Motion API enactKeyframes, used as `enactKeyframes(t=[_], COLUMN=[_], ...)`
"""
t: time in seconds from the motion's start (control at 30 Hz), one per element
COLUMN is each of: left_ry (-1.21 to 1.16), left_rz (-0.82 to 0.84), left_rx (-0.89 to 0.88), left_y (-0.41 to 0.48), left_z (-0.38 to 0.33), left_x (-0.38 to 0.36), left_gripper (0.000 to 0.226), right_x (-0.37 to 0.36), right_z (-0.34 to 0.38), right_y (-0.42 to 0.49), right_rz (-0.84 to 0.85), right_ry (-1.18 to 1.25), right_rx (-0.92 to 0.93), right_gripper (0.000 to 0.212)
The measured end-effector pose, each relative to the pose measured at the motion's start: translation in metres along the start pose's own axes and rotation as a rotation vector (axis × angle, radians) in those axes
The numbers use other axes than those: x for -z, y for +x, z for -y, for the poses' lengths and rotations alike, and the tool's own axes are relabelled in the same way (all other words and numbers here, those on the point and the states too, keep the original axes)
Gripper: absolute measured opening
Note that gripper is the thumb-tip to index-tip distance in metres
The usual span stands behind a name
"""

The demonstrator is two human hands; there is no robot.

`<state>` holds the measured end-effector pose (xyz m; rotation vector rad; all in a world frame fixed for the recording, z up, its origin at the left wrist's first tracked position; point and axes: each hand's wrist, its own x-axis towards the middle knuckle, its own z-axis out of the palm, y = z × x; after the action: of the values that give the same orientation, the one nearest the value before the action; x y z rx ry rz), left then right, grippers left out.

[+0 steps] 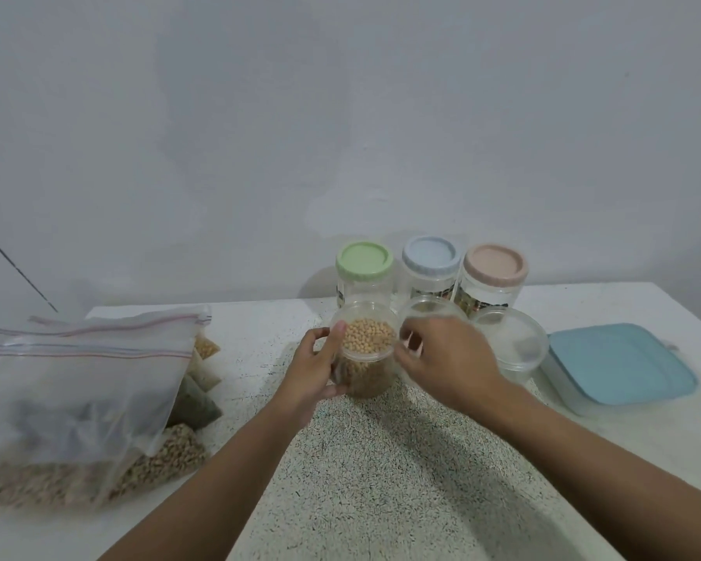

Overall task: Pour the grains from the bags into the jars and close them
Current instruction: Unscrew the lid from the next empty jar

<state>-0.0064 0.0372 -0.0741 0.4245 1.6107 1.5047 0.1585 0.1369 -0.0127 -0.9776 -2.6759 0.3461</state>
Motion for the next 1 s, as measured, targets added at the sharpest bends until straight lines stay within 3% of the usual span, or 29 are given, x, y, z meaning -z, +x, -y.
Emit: enactKeyframes(t=[0.1,0.27,0.43,0.57,0.67,0.8,0.9,1.0], left_ry=[0.028,0.179,0.340,0.541,0.535,0.529,0.556,0.603], left_rz=[0.011,-0.053,-0.001,0.206,0.342,0.447,0.460,0.357], left_rx=[-0.002,-0.040,-0.119,-0.227,-0.233,-0.246,-0.341,-0.489], left_y=[-0.005,-0.018,-0.037,-0.050,-0.056,-0.064,-0.066,-0.065], left_z=[0.001,0.006,0.015,0.021,0.021,0.021,0.024,0.040], left_x=[0.003,0.009,0.019,0.028,0.028,0.033,0.027,0.017], left_gripper=[0.053,0.045,0.014,0.046,0.074,0.102,0.102,0.091], right_x=[0.006,-0.015,-0.023,-0.026,-0.034,-0.047,-0.053,-0.057], right_z=[-0.018,-0.034,-0.031,-0.014,0.000,0.017,0.034,0.044], right_y=[0.017,0.011,-0.013,-0.027,-0.031,-0.034,-0.036,-0.036], right_rz=[-0.149,0.063,-0.116,-0.030,0.014,0.039,0.008,0.063], right_ry=[-0.136,-0.215,-0.136,0.023,0.211,0.384,0.249,0.158], right_rx=[0.066,0.051,0.161,0.313,0.442,0.438,0.453,0.392], right_gripper=[0.031,0.057,0.056,0.043,0.033,0.028,0.043,0.058])
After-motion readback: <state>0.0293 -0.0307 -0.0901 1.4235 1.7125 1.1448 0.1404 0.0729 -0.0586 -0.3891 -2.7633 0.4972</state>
